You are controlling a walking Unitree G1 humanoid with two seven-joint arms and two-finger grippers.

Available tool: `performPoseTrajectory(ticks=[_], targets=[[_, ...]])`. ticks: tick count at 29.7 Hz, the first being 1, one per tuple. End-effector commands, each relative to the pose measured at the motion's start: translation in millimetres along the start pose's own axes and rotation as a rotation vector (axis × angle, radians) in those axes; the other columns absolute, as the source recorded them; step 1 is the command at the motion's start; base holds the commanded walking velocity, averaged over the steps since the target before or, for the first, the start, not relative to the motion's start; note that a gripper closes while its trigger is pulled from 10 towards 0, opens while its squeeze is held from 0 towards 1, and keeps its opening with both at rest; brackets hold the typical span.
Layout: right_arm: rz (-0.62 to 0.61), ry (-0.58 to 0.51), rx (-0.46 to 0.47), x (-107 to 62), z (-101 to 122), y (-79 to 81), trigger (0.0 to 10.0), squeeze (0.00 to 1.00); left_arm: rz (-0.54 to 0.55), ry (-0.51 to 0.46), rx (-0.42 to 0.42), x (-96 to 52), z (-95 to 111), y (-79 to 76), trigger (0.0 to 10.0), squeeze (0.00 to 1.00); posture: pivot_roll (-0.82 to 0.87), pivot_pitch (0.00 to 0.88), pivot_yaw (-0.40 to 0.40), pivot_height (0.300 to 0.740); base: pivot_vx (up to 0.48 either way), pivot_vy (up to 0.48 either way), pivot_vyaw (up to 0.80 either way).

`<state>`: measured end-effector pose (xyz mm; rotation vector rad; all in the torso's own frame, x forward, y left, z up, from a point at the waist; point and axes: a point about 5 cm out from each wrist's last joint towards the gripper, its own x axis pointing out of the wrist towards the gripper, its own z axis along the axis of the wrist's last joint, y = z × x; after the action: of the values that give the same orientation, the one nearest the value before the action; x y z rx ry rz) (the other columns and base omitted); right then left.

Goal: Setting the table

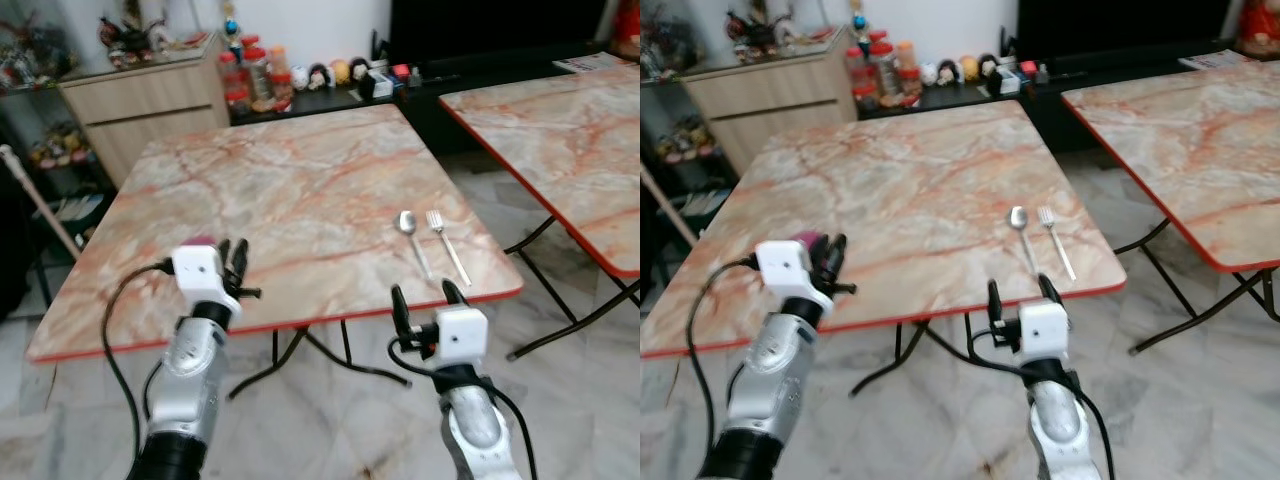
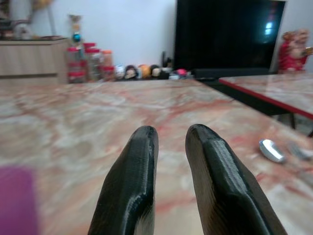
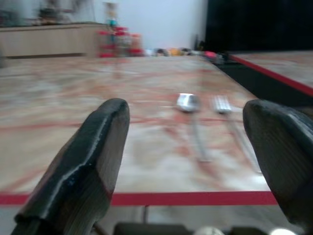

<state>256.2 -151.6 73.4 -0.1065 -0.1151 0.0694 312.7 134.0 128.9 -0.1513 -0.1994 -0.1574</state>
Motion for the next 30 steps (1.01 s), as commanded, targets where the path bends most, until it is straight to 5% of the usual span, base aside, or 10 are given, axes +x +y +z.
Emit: performPoseTrajectory(ticks=[1,23,30], targets=[[0.020,-0.033,0.027,4.1,7.3,9.7,10.0,0.00,0.025,-0.009,0.032,-1.1,4.2,11.5,10.0,0.00,0.01,0.000,0.103,0.728,0.277,0.000,0.00],[-0.017,-0.018,0.040,-2.0,6.2,1.2,10.0,0.00,0.022,-0.009,0.031,-0.8,4.3,10.3,10.0,0.00,0.00,0.000,0.102,0.728,0.279,0.000,0.00],[-0.111,0.007,-0.011,-18.8,5.2,-28.3,10.0,0.00,0.013,-0.003,0.029,-0.9,2.4,7.7,10.0,0.00,-0.01,0.001,0.099,0.728,0.115,0.000,0.00]])
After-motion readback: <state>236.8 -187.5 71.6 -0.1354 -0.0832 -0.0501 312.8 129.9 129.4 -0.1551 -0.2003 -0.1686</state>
